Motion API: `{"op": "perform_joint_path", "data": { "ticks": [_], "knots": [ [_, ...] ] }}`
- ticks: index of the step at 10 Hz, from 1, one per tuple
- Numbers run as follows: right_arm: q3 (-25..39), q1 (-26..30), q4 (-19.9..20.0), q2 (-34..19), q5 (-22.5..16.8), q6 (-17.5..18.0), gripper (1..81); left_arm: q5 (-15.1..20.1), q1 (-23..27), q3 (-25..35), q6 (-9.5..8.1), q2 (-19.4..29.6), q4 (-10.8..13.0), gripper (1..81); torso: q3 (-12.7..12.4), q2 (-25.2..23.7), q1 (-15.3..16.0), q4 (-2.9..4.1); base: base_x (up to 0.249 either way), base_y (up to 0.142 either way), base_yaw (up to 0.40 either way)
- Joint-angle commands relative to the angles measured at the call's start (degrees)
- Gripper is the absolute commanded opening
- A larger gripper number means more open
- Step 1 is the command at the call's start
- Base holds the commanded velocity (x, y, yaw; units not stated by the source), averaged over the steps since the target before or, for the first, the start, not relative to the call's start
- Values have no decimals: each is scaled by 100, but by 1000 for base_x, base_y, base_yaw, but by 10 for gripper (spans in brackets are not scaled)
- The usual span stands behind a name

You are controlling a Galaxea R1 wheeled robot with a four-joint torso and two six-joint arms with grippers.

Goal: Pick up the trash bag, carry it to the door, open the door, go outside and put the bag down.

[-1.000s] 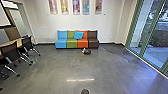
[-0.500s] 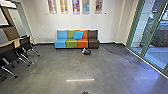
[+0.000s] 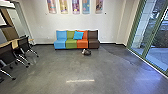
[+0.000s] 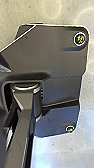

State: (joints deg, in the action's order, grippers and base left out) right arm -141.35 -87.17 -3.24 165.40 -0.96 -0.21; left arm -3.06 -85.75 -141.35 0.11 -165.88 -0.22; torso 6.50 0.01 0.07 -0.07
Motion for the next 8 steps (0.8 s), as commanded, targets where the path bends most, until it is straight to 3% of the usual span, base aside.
{"op": "perform_joint_path", "data": {
  "ticks": [1,8],
  "knots": [
    [65,195,-27,-49,-343,-14,811,323,211,63,24,28,-13,811,0,-1,0,0,144,0,0],
    [47,222,-10,-66,-351,-6,811,227,211,46,24,2,4,811,2,-1,2,0,163,0,0]
  ]
}}
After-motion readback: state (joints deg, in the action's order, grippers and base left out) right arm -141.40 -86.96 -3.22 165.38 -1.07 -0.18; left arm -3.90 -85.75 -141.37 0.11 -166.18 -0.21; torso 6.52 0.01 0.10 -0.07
